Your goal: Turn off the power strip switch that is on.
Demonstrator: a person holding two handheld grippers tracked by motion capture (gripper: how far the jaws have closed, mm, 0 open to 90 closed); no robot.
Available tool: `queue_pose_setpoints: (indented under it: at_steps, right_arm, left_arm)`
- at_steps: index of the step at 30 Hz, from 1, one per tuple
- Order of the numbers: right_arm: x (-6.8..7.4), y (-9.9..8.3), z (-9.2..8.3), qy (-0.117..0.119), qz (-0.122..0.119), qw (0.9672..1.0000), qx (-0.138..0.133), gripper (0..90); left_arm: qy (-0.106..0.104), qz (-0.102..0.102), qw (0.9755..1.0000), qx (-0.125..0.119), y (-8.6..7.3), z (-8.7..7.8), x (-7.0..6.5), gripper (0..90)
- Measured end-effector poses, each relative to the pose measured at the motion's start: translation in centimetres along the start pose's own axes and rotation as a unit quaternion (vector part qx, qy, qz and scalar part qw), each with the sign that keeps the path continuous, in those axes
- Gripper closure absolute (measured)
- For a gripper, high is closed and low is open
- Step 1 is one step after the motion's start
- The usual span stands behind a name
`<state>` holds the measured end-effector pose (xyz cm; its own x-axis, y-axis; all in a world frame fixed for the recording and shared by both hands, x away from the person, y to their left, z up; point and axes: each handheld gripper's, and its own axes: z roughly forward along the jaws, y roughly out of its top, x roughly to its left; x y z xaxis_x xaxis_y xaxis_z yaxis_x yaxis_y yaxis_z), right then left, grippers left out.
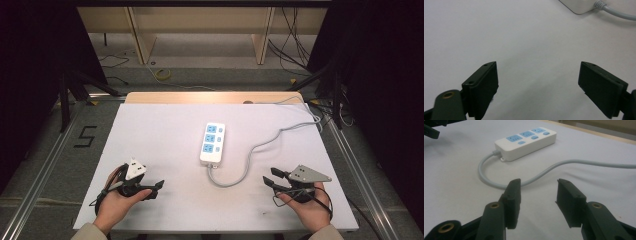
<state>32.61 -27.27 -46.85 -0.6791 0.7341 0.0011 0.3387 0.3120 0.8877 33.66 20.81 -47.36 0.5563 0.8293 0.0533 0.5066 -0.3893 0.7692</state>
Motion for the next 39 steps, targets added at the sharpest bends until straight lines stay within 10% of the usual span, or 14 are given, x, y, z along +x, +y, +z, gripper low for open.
queue_pose_setpoints:
  at_steps: [8, 16, 39]
  right_arm:
    - [0.1, 0.1, 0.0, -0.003, 0.0, 1.0, -0.002, 54.7]
    - [0.1, 0.8, -0.2, -0.016, -0.011, 0.9997, 0.013, 88.3]
    - [0.2, 2.3, 0.2, -0.019, -0.021, 0.9993, 0.025, 90.0]
  left_arm:
    - [0.001, -0.002, 1.0, -0.002, -0.1, 0.0, 0.0, 16.2]
    - [0.003, -0.001, 1.0, -0.003, 0.0, -0.1, 0.1, 16.4]
    - [0.006, -0.004, 1.0, -0.004, 0.0, 0.1, 0.2, 17.1]
